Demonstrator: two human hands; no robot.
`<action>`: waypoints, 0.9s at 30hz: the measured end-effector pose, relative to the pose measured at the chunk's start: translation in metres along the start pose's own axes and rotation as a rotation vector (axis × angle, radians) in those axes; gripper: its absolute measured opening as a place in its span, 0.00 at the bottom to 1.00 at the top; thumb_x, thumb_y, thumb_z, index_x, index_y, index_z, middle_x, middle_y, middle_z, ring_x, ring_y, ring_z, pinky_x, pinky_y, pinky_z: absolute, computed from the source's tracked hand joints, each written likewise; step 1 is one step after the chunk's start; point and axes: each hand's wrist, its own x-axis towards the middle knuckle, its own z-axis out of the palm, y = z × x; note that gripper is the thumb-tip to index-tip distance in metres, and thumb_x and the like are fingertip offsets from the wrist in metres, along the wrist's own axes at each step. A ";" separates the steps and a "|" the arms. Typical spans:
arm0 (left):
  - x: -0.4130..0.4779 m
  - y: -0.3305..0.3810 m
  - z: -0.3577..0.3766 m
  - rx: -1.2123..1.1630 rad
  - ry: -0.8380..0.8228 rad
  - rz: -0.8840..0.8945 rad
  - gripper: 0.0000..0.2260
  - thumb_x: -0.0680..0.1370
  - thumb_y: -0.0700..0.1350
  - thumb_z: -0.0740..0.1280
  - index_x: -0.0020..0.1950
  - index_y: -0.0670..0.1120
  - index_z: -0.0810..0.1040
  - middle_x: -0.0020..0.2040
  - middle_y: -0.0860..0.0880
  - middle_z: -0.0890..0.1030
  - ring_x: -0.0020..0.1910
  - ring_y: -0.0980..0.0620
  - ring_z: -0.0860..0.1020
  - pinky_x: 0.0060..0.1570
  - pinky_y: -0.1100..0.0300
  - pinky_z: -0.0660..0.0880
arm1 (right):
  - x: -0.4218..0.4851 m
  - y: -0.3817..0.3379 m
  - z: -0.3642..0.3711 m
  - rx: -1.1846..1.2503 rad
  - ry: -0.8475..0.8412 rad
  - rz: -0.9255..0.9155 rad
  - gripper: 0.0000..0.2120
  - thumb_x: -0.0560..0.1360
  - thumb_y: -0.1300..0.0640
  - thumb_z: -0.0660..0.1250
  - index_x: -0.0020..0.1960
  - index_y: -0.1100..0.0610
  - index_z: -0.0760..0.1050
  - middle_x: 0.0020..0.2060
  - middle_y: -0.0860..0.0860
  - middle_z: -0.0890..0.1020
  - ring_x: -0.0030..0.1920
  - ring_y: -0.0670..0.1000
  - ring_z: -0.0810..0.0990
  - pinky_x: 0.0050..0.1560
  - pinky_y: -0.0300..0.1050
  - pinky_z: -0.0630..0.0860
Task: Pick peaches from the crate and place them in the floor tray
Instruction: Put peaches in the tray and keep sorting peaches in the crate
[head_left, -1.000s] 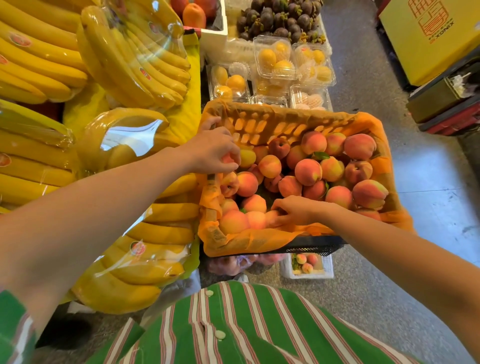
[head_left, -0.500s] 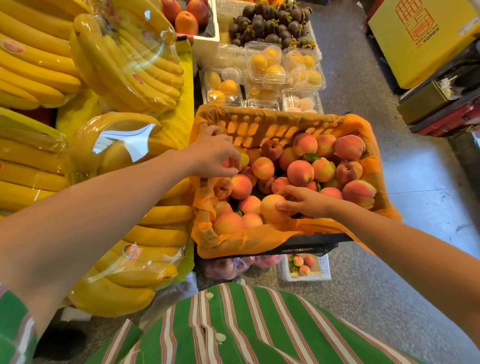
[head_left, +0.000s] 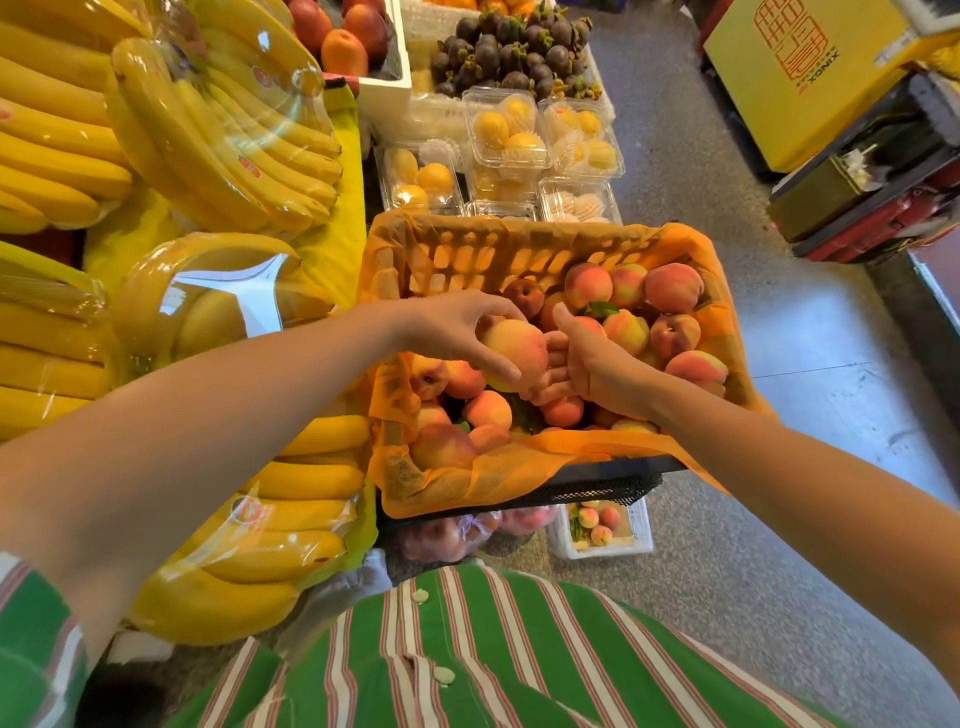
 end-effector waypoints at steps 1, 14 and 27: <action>-0.002 -0.002 -0.004 0.013 0.011 -0.002 0.30 0.68 0.57 0.76 0.66 0.54 0.71 0.61 0.52 0.73 0.58 0.53 0.74 0.57 0.57 0.76 | 0.003 0.004 0.001 -0.058 0.020 0.025 0.30 0.76 0.36 0.58 0.57 0.64 0.72 0.43 0.63 0.81 0.39 0.59 0.82 0.38 0.47 0.82; -0.016 -0.010 -0.023 -0.033 -0.047 -0.143 0.30 0.66 0.50 0.79 0.64 0.58 0.70 0.63 0.51 0.69 0.61 0.51 0.71 0.51 0.61 0.75 | 0.032 0.046 0.034 -0.904 -0.109 0.231 0.17 0.74 0.44 0.70 0.36 0.57 0.75 0.31 0.49 0.76 0.32 0.47 0.73 0.34 0.39 0.69; -0.011 0.003 -0.023 -0.224 -0.022 -0.213 0.30 0.66 0.46 0.79 0.63 0.58 0.70 0.60 0.50 0.72 0.57 0.49 0.76 0.56 0.52 0.78 | -0.014 0.026 -0.016 -0.144 -0.063 0.031 0.23 0.73 0.59 0.72 0.66 0.58 0.70 0.64 0.55 0.73 0.61 0.54 0.76 0.58 0.49 0.75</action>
